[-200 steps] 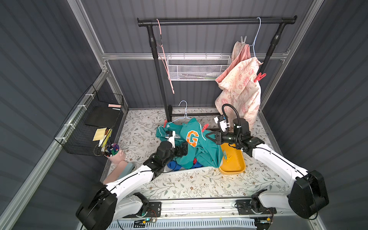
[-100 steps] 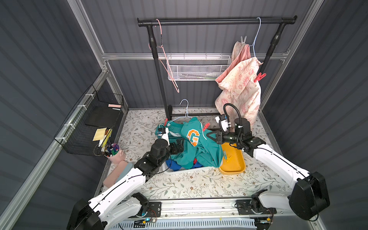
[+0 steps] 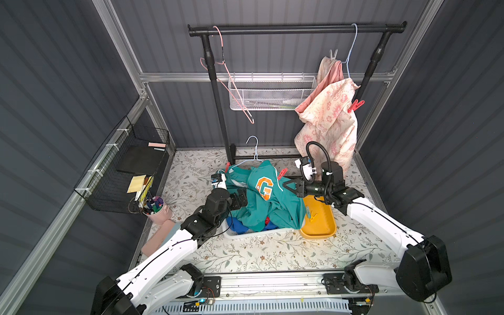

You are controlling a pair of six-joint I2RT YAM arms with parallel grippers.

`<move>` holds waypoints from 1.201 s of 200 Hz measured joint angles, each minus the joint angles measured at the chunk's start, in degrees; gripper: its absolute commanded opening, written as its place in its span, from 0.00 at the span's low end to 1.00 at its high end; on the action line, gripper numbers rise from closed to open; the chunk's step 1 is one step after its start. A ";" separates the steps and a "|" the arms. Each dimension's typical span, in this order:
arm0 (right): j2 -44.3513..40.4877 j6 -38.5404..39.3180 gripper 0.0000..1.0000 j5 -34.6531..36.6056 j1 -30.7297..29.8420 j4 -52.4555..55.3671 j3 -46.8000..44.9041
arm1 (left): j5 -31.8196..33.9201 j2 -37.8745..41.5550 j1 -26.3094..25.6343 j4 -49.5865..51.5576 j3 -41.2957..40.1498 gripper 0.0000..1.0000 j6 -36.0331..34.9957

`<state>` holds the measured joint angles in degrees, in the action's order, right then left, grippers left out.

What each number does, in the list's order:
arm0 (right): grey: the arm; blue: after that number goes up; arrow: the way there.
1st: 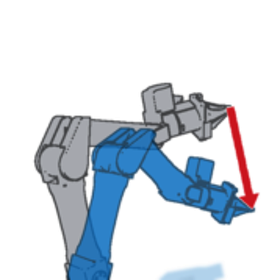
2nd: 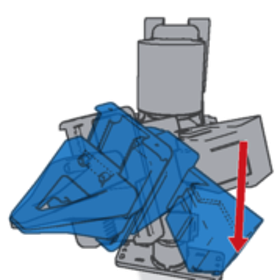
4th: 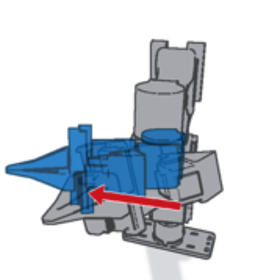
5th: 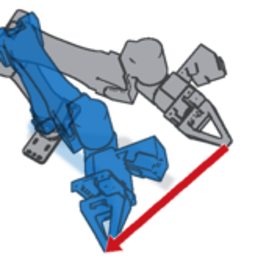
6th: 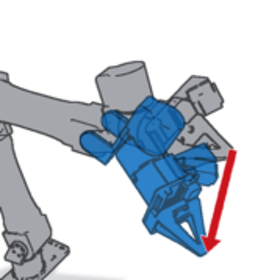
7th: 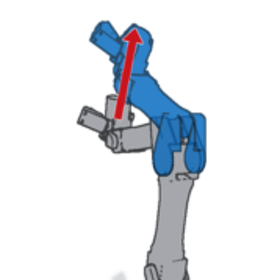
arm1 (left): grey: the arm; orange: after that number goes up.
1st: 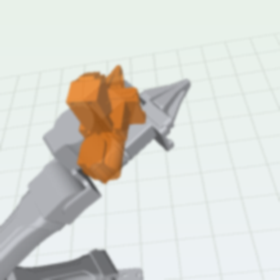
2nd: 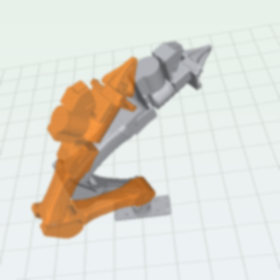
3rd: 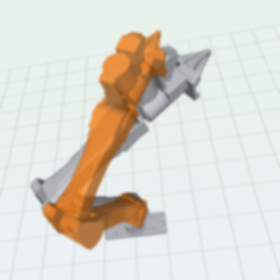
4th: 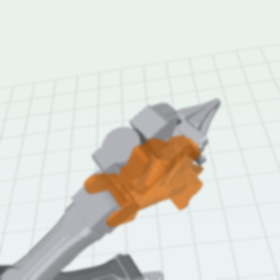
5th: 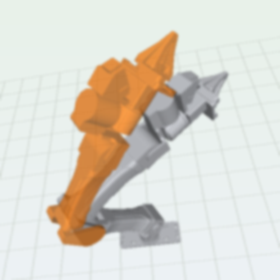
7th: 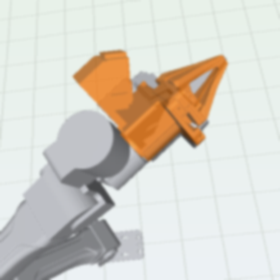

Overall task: Remove the clothespins securing jackets to the hanger
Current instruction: Adjust the jacket in the basket.

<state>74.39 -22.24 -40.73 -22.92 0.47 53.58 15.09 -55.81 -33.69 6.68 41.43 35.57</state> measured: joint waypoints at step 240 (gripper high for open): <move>0.17 -0.92 0.00 -1.16 0.61 -1.40 -0.46 | -31.98 -2.32 11.10 -3.69 0.98 0.99 -6.08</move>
<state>74.56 -23.16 -41.89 -22.31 -0.93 53.12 -16.88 -58.13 -22.59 2.98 42.41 29.50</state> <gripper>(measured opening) 0.065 0.992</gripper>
